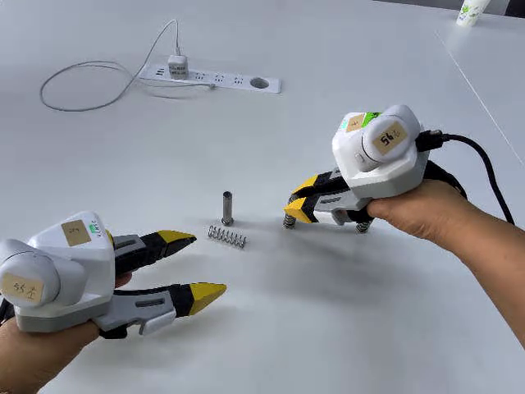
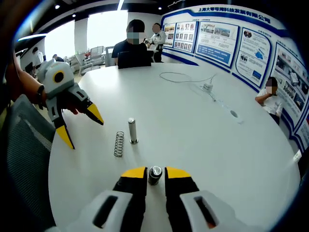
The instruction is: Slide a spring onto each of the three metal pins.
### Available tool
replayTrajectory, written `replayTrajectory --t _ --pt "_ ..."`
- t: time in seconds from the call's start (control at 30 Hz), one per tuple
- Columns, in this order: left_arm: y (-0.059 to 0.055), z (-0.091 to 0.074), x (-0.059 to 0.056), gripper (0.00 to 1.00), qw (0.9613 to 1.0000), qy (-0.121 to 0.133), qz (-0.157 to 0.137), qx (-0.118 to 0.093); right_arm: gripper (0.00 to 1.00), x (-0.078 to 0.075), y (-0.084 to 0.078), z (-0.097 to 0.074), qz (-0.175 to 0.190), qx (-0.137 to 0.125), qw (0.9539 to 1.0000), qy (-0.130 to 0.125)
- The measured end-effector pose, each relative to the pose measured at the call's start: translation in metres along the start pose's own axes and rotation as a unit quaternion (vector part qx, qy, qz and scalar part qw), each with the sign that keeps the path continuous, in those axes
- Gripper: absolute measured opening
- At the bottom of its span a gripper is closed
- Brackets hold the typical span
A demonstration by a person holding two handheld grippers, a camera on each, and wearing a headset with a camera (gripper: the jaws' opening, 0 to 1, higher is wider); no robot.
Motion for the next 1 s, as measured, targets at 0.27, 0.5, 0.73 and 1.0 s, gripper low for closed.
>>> replayTrajectory --t 0.27,0.5,0.73,1.0 --pt "0.0 0.0 0.0 0.48 1.0 0.0 0.0 0.0 0.19 0.002 0.004 -0.004 -0.003 -0.007 1.0 -0.005" --pt "0.0 0.0 0.0 0.48 1.0 -0.001 0.001 -0.001 0.21 0.003 0.013 -0.005 -0.011 -0.024 0.9996 -0.009" --pt "0.0 0.0 0.0 0.48 1.0 -0.002 0.002 -0.001 0.21 0.011 0.022 -0.006 -0.018 -0.029 0.9994 -0.003" --pt "0.001 -0.002 0.001 0.48 1.0 -0.001 0.003 -0.001 0.21 0.022 0.027 -0.002 -0.021 -0.033 0.9992 0.006"
Point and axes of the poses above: the centre of the closed fingertips' face, and the gripper's own axes: z roughly forward along the fingers, x roughly to its left, y roughly out of its top, the point moved 4 cm from there along -z, roughly backward along the fingers, and after that the axes turned 6 degrees about -z, right-handed, at the moved point
